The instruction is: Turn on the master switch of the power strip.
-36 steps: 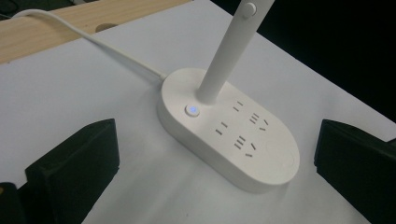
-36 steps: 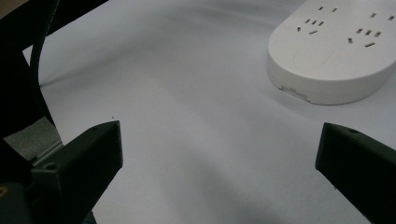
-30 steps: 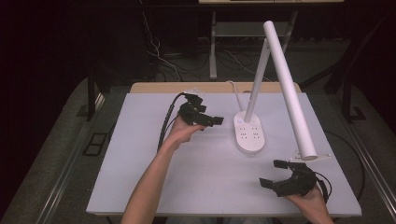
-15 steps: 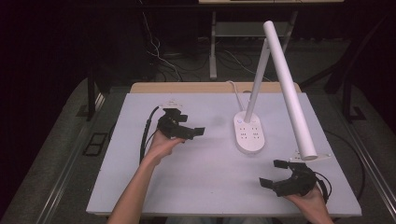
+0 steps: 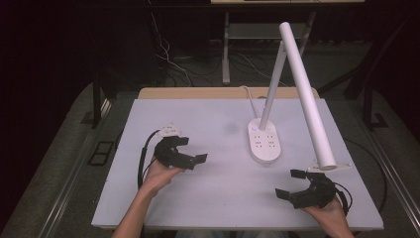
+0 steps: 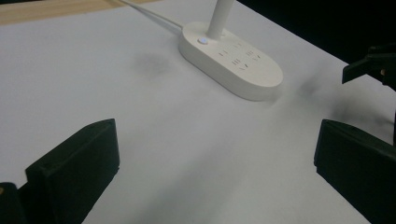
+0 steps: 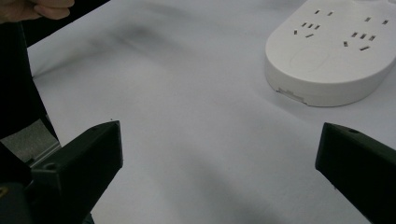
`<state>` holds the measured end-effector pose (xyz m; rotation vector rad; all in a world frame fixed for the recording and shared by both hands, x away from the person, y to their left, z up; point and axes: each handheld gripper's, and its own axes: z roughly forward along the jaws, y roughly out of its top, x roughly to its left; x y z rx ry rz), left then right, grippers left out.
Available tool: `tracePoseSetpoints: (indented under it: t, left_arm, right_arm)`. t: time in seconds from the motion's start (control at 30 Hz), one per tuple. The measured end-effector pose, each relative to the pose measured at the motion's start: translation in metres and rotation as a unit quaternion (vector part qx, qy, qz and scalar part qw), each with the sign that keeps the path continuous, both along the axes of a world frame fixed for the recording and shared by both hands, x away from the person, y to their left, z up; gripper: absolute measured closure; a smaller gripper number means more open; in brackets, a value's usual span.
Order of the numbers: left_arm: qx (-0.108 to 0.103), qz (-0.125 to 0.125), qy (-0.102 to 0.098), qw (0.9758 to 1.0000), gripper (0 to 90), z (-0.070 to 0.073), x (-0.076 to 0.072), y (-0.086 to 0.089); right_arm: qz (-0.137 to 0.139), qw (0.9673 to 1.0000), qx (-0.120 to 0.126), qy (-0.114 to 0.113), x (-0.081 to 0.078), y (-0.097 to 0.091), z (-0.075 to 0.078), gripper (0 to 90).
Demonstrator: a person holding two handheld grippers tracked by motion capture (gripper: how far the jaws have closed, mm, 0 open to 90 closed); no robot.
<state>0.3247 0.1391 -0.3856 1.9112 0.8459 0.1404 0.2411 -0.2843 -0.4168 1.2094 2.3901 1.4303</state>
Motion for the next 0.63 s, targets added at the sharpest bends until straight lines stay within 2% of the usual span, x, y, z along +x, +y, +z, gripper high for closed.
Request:
tracePoseSetpoints:
  t: [0.07, 0.2, 0.43, 0.63]
  left_arm:
    - [0.001, 0.004, -0.003, 1.0000, 0.0, -0.003, -0.007, 0.005]
    - [-0.012, 0.014, -0.010, 0.9998, 0.0, -0.009, -0.024, 0.014]
    - [-0.028, 0.026, -0.006, 0.9992, 0.0, -0.022, -0.048, 0.029]
    - [-0.031, 0.040, -0.007, 0.9987, 0.0, -0.028, -0.057, 0.036]
  right_arm:
    - [0.001, 1.0000, 0.001, -0.002, 0.000, 0.000, 0.000, 0.2]
    - [0.002, 1.0000, 0.001, -0.003, 0.000, 0.001, 0.000, 0.2]
    - [-0.003, 1.0000, 0.004, -0.003, -0.001, 0.000, 0.000, 0.2]
    - [-0.004, 0.9999, 0.009, -0.003, -0.001, 0.001, 0.000, 0.2]
